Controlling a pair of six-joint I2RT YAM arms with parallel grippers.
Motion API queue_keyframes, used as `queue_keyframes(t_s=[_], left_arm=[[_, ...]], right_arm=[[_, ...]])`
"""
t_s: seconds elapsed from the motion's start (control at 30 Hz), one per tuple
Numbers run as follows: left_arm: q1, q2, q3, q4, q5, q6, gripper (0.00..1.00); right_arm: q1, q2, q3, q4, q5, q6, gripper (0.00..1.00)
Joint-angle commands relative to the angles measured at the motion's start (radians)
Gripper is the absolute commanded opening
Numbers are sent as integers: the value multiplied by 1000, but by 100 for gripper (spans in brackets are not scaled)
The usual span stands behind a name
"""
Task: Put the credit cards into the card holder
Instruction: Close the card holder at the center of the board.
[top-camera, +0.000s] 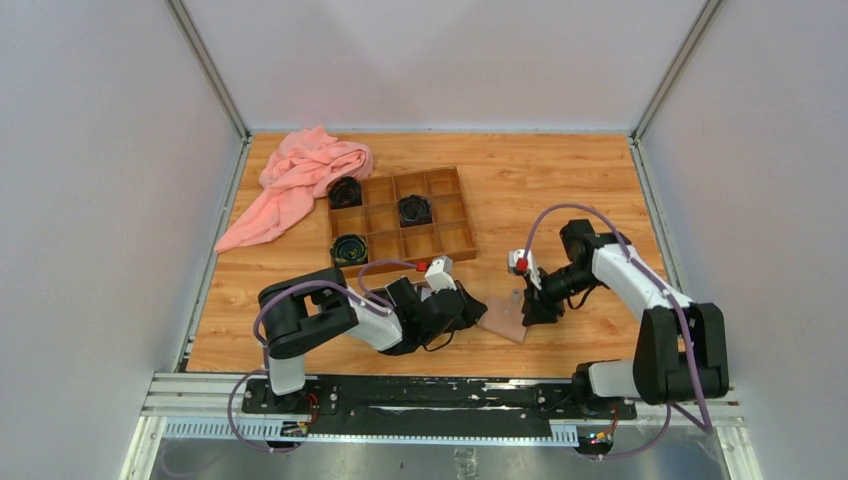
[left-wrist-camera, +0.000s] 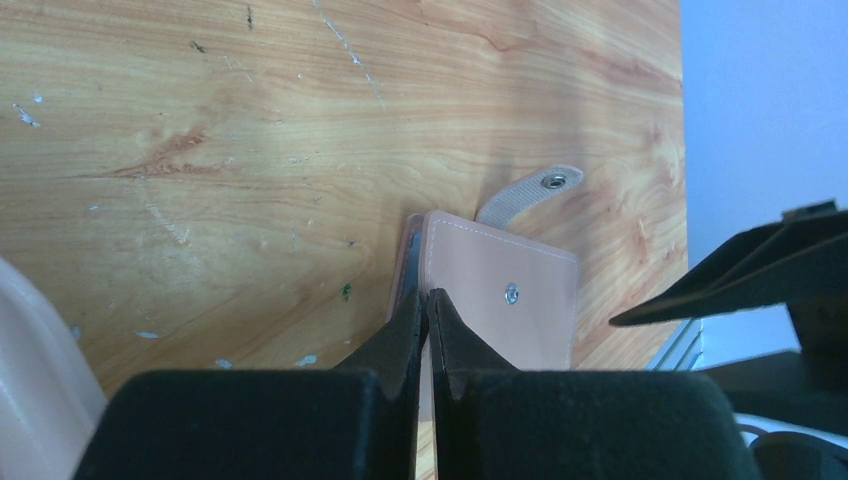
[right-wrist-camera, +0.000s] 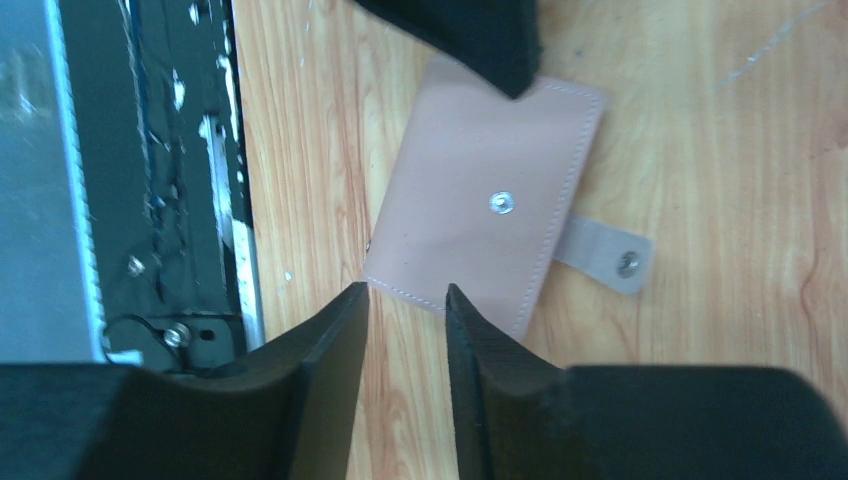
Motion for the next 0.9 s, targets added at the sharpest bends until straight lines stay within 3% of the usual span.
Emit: queue_keyframes(t_s=[0.0,0.2,0.4,0.47,0.53,0.7,0.87], left_arm=[[-21,49,16,-88,-92,11,0],[-35,40,22,-86,-102,32,0],[-43,-2,21,-82,-97,113,0],[-43,-41,15,-80,-89,167,9],[-43,-92,-10,-56,-81,241,30],[-32,-221,-107,88,-22,533,63],[120,-210,-179,343,429,737,66]], right_arm=[[11,-37,-67,150,95,-61,43],[12,18,-58,229,145,75,48],[33,76,-57,257,218,95,44],[49,89,-61,266,251,89,42],[59,92,-62,270,265,82,41],[65,64,-76,272,251,45,41],[65,45,-84,272,229,20,41]])
